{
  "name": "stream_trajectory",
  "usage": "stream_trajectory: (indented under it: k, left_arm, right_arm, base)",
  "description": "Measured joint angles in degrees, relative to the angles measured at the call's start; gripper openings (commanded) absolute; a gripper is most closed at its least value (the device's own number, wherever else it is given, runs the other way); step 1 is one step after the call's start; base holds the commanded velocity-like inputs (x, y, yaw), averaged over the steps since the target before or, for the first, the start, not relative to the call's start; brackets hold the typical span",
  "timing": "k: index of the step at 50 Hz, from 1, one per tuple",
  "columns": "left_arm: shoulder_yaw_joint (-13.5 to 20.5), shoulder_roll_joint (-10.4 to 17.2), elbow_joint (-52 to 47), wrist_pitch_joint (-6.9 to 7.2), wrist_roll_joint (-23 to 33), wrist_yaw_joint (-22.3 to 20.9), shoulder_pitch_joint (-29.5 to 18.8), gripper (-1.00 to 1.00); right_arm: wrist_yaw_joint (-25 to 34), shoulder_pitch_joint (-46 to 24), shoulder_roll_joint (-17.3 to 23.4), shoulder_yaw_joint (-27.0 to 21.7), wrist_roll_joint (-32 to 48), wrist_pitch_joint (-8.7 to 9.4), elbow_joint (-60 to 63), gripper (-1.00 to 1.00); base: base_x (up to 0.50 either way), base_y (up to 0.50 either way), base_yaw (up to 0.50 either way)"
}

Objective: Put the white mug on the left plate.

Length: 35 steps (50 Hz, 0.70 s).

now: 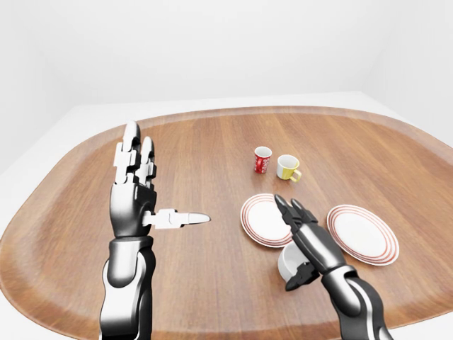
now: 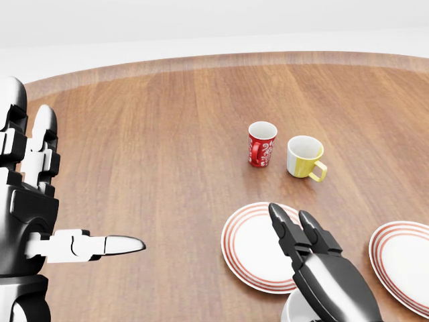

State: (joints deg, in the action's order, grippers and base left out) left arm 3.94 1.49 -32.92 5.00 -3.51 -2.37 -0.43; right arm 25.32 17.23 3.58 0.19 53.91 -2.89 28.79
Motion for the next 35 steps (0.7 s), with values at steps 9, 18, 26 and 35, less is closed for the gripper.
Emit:
stream_trajectory:
  k: [9,18,26,35]
  left_arm:
    - [0.0,0.0,0.1,0.0,0.0,0.0,0.0,0.99]
    - [0.0,0.0,0.2,0.0,0.0,0.0,-0.1,0.99]
    - [0.0,0.0,0.1,0.0,0.0,0.0,0.0,0.99]
    - [-0.1,0.0,0.1,0.0,0.0,-0.1,0.1,0.99]
  right_arm:
    - [1.6,0.1,0.2,-0.4,-0.1,0.07,-1.1,1.0]
    - [3.5,-0.2,0.4,-0.9,0.5,0.19,-1.6,1.0]
    - [4.5,-1.0,0.5,-1.2,1.3,0.28,-2.2,1.0]
    - [4.6,-1.8,0.8,-1.5,2.4,0.01,-4.0,1.0]
  base:
    - [0.0,0.0,0.0]
    - [0.0,0.0,0.0]
    - [0.0,0.0,0.0]
    - [0.0,0.0,0.0]
